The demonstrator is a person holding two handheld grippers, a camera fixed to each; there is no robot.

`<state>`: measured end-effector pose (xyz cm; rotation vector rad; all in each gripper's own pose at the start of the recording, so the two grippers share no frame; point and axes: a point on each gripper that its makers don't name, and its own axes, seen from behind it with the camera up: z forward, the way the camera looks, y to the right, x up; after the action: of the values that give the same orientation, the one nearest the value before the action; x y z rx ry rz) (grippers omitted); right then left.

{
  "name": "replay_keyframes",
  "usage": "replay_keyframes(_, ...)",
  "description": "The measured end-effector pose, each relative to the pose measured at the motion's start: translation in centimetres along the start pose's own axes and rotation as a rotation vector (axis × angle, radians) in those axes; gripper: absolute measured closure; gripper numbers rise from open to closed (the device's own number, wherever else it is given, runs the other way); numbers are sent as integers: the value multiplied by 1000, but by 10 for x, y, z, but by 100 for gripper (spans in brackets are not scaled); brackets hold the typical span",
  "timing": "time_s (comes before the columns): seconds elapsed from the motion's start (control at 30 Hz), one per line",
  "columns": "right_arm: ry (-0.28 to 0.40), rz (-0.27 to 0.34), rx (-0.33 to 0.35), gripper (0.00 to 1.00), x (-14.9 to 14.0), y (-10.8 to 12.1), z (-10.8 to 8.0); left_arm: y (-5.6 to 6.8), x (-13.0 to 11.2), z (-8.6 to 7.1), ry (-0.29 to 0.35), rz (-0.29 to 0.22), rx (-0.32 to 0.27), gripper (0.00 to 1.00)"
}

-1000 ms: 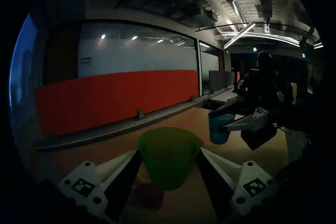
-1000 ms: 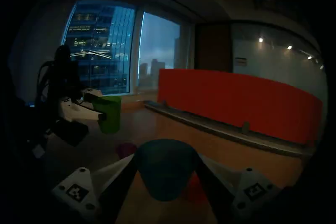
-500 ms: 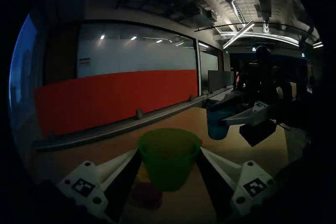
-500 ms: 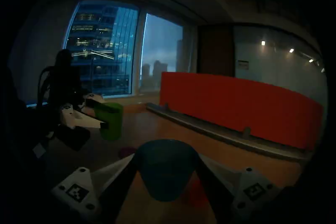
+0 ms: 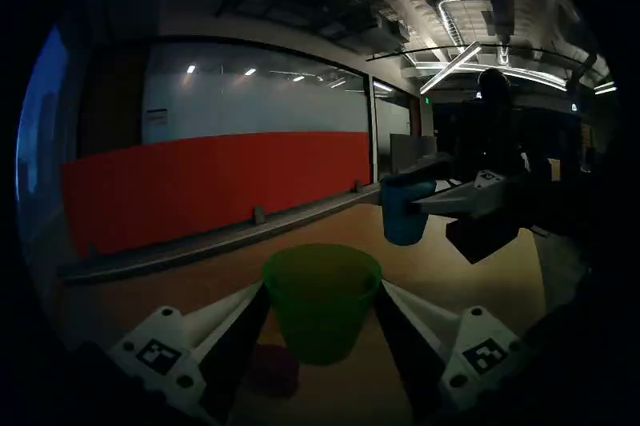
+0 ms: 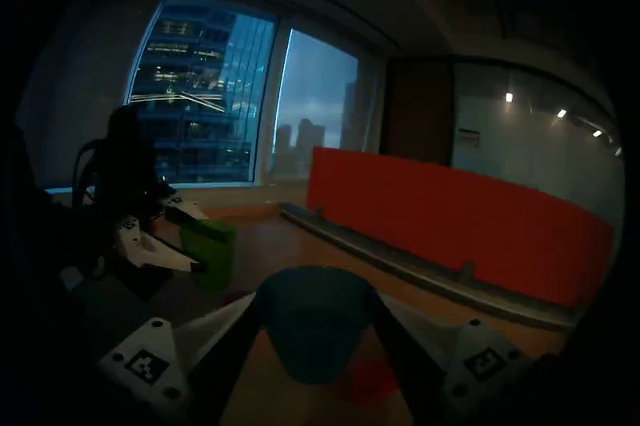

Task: Pour water

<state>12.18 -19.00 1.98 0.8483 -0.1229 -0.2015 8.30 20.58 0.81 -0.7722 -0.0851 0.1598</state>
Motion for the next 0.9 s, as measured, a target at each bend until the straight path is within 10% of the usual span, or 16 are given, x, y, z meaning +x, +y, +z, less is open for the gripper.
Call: replay_keyframes(0.9,18,-282,51,5,67,-7,24,15,5,10,31,-12,-36,14)
